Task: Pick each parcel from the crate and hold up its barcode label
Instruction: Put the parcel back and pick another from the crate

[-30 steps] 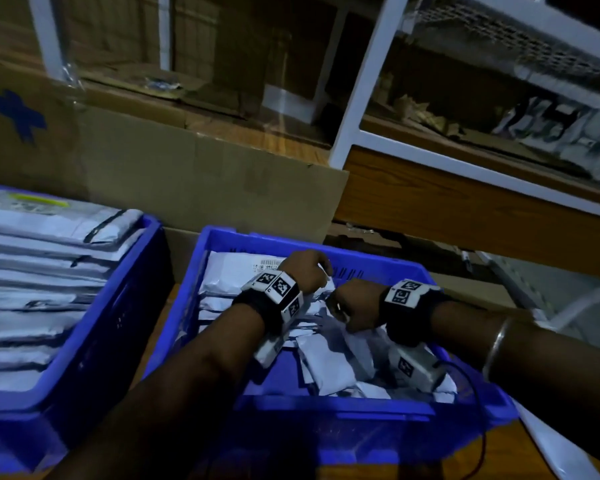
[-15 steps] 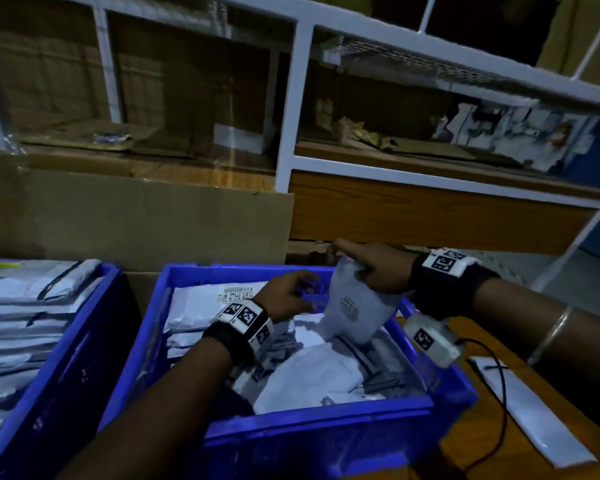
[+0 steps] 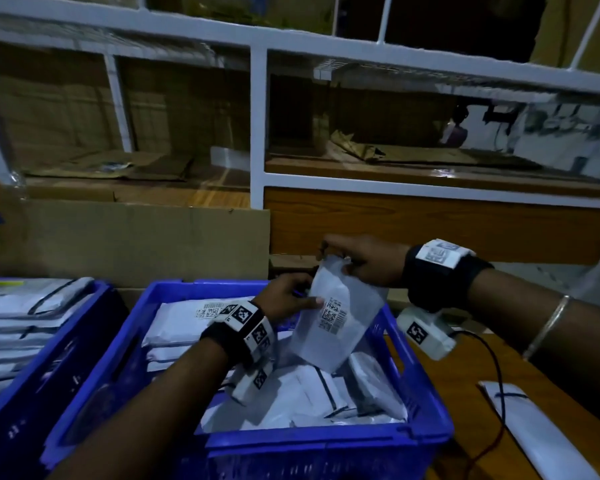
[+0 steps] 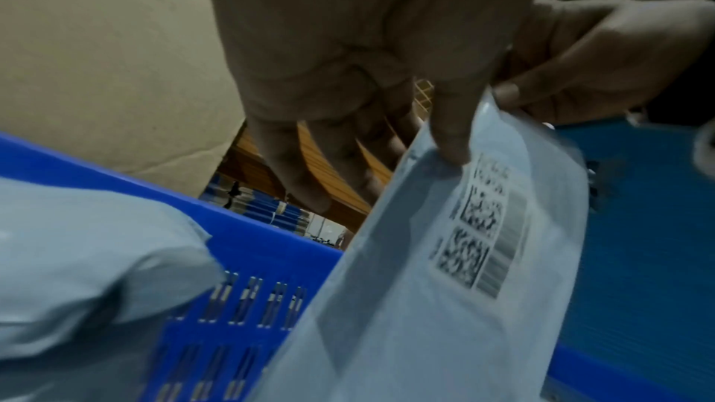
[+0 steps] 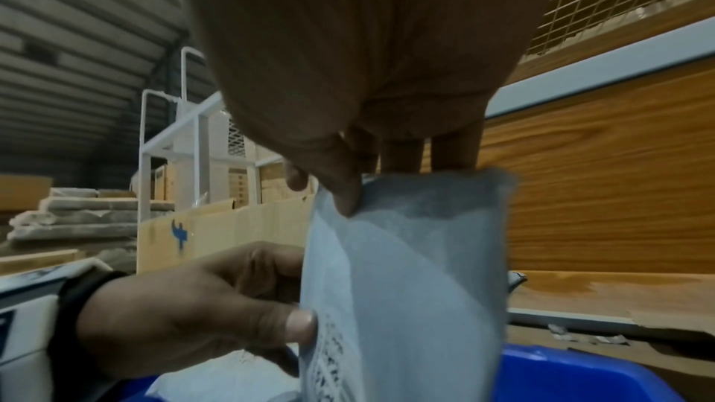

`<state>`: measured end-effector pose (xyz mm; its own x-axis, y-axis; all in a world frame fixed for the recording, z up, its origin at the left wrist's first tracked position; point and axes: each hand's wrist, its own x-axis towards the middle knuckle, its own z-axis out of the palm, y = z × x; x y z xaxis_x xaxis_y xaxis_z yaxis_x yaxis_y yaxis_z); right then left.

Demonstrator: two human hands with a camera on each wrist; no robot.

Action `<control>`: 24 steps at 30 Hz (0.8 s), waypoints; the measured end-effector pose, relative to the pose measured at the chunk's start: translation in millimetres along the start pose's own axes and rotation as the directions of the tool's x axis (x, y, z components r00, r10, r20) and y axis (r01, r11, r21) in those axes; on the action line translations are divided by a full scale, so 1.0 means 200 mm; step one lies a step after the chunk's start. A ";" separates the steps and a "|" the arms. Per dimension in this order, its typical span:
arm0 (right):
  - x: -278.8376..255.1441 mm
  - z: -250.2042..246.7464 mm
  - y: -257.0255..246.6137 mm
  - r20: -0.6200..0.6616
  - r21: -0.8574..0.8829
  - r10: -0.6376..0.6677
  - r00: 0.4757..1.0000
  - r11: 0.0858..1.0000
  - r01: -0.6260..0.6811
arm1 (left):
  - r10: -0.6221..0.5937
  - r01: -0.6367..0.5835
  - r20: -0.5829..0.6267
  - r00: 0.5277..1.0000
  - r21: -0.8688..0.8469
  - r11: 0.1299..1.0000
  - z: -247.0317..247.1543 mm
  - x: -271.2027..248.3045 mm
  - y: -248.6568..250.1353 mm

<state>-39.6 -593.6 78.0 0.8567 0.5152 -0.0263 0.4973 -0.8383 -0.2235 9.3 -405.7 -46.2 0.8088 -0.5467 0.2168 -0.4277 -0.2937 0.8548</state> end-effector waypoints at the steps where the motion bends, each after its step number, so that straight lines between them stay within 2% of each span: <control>1: -0.01 -0.01 0.03 -0.017 0.009 0.004 1.000 1.000 -0.003 | -0.011 0.010 -0.031 0.999 -0.007 1.000 0.00 0.01 0.02; 9: -0.08 -0.01 0.21 -0.179 0.151 0.059 0.982 0.988 -0.031 | -0.060 0.068 -0.177 0.982 0.037 0.997 -0.02 0.02 0.16; 14: -0.04 0.06 0.28 -0.335 0.360 0.063 0.940 0.931 0.066 | -0.134 0.145 -0.333 0.933 0.009 0.989 -0.09 0.00 0.20; 16: -0.01 0.10 0.27 -0.349 0.493 0.113 0.930 0.866 0.080 | -0.146 0.142 -0.364 0.920 -0.038 0.989 -0.12 -0.01 0.21; 19: 0.03 0.17 0.24 -0.339 0.695 0.158 0.927 0.707 0.133 | -0.162 0.128 -0.426 0.890 -0.107 0.986 -0.16 -0.04 0.27; 24: 0.13 0.31 0.14 -0.325 0.817 0.147 0.934 0.541 0.199 | -0.165 0.113 -0.464 0.870 -0.137 0.984 -0.23 -0.09 0.32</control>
<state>-11.3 -593.3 11.0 0.9181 0.2997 0.2593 0.3274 -0.2049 -0.9224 -14.1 -378.2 25.8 0.9618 -0.0633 0.2663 -0.2737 -0.2433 0.9305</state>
